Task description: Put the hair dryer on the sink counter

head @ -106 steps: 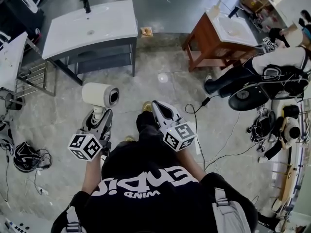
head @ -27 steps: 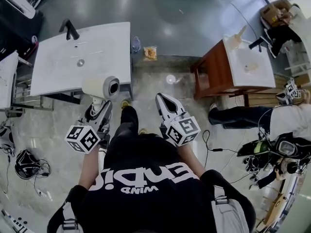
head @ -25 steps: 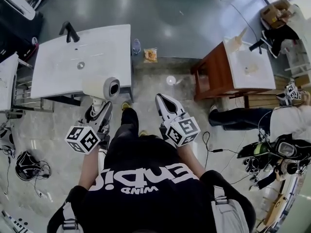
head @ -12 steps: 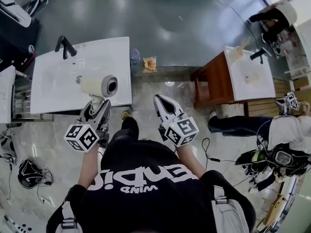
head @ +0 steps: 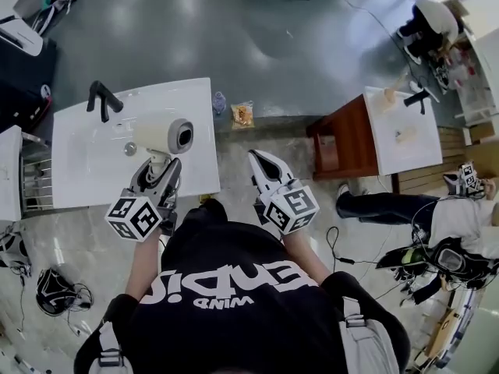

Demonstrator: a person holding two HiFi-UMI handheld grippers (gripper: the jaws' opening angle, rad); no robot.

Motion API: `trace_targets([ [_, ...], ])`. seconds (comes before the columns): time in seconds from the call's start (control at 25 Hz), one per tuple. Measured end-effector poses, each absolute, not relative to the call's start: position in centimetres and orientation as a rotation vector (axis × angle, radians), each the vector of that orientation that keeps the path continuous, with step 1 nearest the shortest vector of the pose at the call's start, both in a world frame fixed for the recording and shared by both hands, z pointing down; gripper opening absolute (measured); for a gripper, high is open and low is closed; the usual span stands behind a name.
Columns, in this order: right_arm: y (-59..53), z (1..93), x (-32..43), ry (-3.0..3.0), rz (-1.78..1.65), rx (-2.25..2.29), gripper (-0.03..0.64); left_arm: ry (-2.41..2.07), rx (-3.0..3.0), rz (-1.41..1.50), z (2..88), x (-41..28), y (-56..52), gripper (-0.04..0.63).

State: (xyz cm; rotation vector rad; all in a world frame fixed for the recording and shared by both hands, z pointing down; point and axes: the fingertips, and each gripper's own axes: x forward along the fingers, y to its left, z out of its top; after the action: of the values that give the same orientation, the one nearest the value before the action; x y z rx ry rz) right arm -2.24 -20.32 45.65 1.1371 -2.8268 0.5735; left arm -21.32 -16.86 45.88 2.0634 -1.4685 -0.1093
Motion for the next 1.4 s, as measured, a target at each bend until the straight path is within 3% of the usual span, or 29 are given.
trace_targets([
  [0.56,-25.8,45.2,-6.5,-2.795,0.563,1.18,0.018,-1.414,2.065,-0.089,45.9,-25.1,-22.7,0.269],
  [1.4,-29.9,44.2,-3.2,-2.83,0.526,1.103,0.018,-1.484,1.979,-0.106,46.8,-21.8,-25.2,0.27],
])
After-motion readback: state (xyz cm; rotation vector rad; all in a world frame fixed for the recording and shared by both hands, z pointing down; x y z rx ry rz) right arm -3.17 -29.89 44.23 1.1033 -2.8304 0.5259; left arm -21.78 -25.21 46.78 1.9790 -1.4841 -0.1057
